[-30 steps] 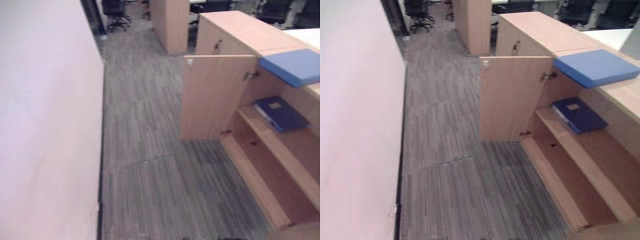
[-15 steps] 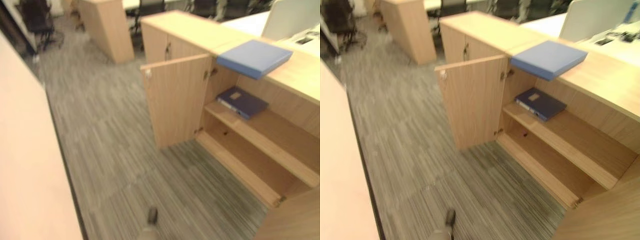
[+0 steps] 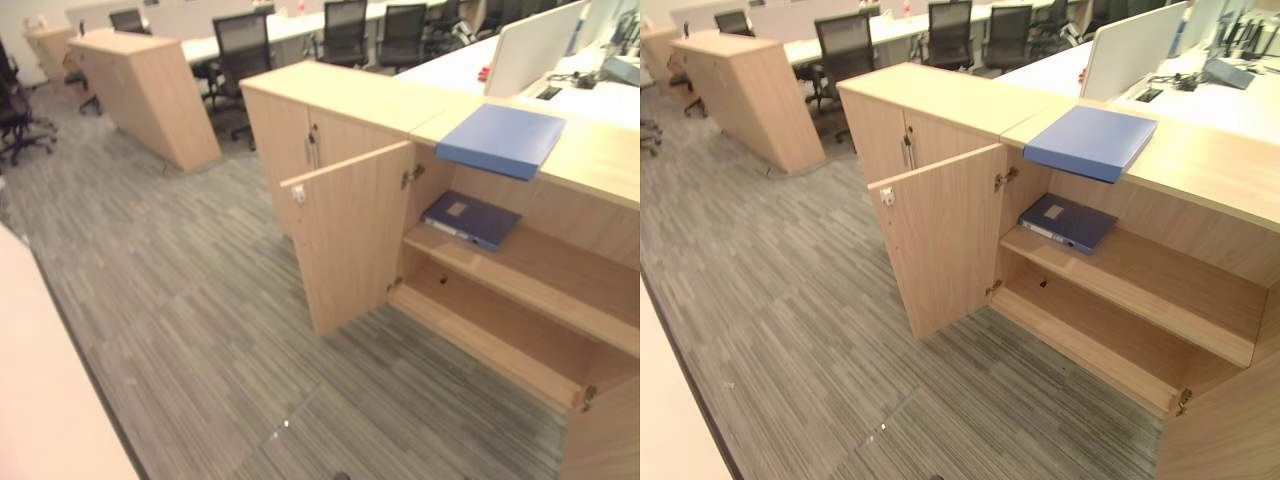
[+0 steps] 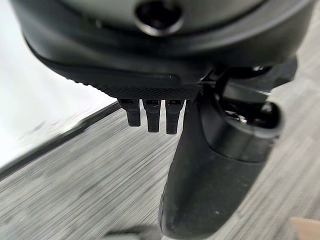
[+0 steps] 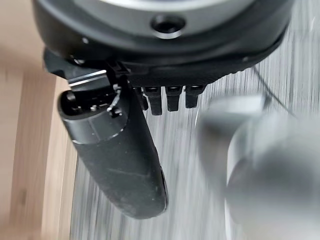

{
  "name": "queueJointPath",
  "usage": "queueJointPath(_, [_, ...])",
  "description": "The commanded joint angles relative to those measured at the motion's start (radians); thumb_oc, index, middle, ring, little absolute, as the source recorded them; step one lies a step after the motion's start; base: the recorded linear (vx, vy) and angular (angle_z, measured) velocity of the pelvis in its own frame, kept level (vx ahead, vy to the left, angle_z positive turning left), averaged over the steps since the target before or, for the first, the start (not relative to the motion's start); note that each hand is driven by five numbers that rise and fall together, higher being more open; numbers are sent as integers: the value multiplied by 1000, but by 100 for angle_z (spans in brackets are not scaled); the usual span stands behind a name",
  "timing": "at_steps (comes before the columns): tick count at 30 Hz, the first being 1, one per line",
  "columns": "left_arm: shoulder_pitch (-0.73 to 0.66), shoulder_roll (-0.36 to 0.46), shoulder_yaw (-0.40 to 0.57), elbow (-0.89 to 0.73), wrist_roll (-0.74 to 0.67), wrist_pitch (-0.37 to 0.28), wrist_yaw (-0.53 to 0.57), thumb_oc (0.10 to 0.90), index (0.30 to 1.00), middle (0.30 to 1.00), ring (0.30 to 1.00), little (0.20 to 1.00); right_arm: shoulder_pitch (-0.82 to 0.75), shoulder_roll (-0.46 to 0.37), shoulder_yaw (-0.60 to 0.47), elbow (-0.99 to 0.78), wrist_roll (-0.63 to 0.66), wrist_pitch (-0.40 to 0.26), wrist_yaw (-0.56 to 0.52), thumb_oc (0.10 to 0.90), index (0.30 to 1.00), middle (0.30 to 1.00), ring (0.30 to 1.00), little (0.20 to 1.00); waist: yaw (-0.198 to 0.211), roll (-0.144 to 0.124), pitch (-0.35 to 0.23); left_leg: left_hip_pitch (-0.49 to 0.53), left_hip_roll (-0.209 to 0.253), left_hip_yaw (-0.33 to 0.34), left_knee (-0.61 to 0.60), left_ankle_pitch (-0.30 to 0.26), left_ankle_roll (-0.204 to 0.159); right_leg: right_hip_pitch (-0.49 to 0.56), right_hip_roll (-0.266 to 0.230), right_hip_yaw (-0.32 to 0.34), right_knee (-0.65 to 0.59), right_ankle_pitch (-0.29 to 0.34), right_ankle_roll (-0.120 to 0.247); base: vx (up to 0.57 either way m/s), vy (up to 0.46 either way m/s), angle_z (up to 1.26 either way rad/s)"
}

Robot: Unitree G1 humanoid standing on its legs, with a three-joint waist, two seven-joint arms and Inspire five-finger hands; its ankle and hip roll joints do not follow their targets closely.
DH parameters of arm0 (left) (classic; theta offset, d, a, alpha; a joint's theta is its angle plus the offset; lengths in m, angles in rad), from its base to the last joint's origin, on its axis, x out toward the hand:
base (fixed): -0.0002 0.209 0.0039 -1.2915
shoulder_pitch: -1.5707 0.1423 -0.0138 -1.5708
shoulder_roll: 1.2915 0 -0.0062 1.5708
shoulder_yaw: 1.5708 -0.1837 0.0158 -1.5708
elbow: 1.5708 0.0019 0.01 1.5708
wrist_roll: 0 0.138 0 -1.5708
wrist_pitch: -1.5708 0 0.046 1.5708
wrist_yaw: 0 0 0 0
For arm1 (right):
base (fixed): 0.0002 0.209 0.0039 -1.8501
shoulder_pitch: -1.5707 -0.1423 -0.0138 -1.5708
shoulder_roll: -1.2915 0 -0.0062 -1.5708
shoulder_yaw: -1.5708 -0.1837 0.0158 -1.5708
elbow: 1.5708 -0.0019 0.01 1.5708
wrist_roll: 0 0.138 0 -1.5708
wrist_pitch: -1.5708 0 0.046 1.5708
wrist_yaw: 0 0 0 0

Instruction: Put the empty folder in the office cabinet

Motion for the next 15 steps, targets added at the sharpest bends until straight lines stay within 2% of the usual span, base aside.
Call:
queueJointPath(1, [-12, 31, 38, 3, 1, -18, 16, 800, 900, 900, 900, 900, -94, 47, 1, 2, 46, -6, 53, 800, 900, 900, 900, 900, -3, 5, 80, 56, 81, -29, -6, -103, -67, 35, 101, -123, -239, 149, 30, 115, 58, -44])
queueJointPath(2, [-12, 30, 38, 3, 1, -18, 16, 800, 900, 900, 900, 900, -95, 47, 1, 2, 47, -5, 52, 800, 900, 900, 900, 900, -2, 8, 82, 60, 84, -28, -8, -103, -68, 38, 106, -123, -245, 150, 28, 114, 45, -53])
queueJointPath(4, [-7, 14, 33, 12, 16, -18, 14, 800, 900, 900, 900, 900, -98, 50, 0, 5, 68, -6, 47, 800, 900, 900, 900, 900, -29, 2, 110, 101, 83, -7, -17, -119, -71, -40, 177, -110, -346, 179, 42, 121, -7, -43])
queueJointPath(5, [-7, 14, 33, 13, 17, -19, 14, 800, 900, 900, 900, 900, -98, 50, 0, 6, 68, -6, 47, 800, 900, 900, 900, 900, -27, 3, 110, 102, 85, -4, -17, -119, -72, -38, 182, -109, -353, 183, 41, 169, -66, -31])
queueJointPath(6, [-6, 6, 24, 22, 36, -18, 9, 800, 900, 900, 900, 900, -91, 50, -7, 11, 79, -6, 43, 800, 900, 900, 900, 900, -37, -13, 119, 117, 77, 4, -17, -129, -77, -61, 209, -114, -448, 222, 58, 84, -55, -27])
queueJointPath(7, [-6, 6, 24, 23, 36, -18, 9, 800, 900, 900, 900, 900, -91, 50, -7, 12, 79, -6, 43, 800, 900, 900, 900, 900, -36, -12, 119, 118, 79, 5, -17, -129, -78, -55, 215, -115, -461, 229, 58, 187, -116, -25])
queueJointPath(8, [-4, 0, 21, 39, 55, -16, 3, 800, 900, 900, 900, 900, -77, 51, -23, 23, 89, -7, 40, 800, 900, 900, 900, 900, -47, -28, 123, 130, 71, 7, -17, -140, -86, -79, 235, -116, -549, 267, 75, 106, -68, -12])
queueJointPath(9, [-4, 0, 21, 40, 55, -16, 3, 800, 900, 900, 900, 900, -77, 51, -23, 23, 89, -7, 40, 800, 900, 900, 900, 900, -46, -28, 122, 130, 72, 7, -17, -140, -86, -76, 238, -116, -555, 270, 74, 178, -108, -10])
queueJointPath(11, [3, -4, 32, 65, 64, -13, -2, 800, 900, 900, 900, 900, -56, 49, -54, 53, 95, -5, 36, 800, 900, 900, 900, 900, -53, -47, 118, 151, 68, 12, -17, -157, -93, -106, 247, -124, -619, 302, 100, 218, -125, -1])
queueJointPath(15, [24, -13, 58, 106, 77, -6, 0, 800, 900, 900, 900, 900, -20, 46, -75, 101, 77, -4, 29, 800, 900, 900, 900, 900, -53, -63, 92, 190, 62, 31, -17, -201, -96, -82, 234, -163, -619, 295, 96, 331, -153, -8])
